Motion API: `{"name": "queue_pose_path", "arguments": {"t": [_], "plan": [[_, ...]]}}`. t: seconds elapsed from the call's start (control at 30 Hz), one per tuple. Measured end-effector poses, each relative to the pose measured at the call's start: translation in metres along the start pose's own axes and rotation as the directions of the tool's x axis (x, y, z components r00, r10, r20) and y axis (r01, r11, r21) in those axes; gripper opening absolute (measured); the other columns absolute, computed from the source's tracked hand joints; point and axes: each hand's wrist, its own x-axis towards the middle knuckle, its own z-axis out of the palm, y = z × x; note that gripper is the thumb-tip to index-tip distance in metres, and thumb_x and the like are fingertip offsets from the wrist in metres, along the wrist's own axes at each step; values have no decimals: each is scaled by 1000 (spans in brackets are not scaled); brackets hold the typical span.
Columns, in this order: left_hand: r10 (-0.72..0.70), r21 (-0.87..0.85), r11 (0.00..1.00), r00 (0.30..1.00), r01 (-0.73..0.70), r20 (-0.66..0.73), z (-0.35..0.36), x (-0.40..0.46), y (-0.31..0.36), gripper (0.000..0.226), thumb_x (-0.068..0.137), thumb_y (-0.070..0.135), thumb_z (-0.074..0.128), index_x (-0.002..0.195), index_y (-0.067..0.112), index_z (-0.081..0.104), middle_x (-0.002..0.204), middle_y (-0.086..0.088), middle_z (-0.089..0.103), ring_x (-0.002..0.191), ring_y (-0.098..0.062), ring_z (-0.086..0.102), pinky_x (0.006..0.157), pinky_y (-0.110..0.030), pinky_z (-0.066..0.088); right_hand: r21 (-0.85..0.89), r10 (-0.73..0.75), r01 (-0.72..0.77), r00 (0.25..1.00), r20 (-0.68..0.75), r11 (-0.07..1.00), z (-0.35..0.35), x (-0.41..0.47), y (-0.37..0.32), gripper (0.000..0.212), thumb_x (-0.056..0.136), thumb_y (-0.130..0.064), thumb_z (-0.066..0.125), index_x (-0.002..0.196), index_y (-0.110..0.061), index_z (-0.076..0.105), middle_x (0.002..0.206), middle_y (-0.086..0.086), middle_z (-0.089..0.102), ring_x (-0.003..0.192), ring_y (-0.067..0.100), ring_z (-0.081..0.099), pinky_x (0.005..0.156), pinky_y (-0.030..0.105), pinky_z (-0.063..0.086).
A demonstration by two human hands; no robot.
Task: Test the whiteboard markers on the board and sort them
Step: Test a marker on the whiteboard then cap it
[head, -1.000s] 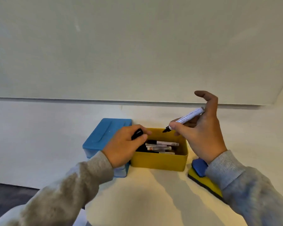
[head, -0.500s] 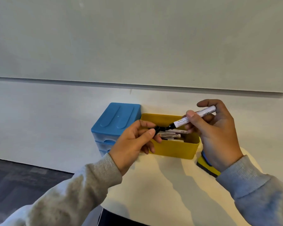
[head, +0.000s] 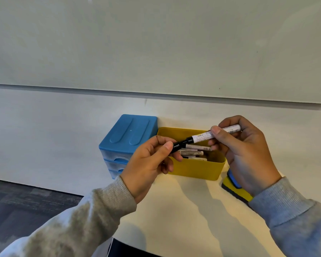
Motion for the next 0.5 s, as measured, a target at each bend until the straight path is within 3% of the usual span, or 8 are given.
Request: {"name": "queue_pose_path", "arguments": {"t": [0.33,0.5], "plan": [[80,29,997,992,-78,-96,-2,3,4,37,86,35,55,107,6,65,77,-6,71,62,-12,59,60,-24,48,-173,-17,32,996,86,984,-4,-1,2,16,84,-16,71,94,-4,66,77,13,69,63,21,59,56,30,51],[214,208,960,969,-186,-122,-2,4,3,34,89,36,53,100,6,66,69,0,67,61,-12,57,58,-21,51,-246,-43,92,980,195,965,1,-4,8,13,91,-16,66,92,-4,70,70,15,62,58,20,52,53,26,45]]}}
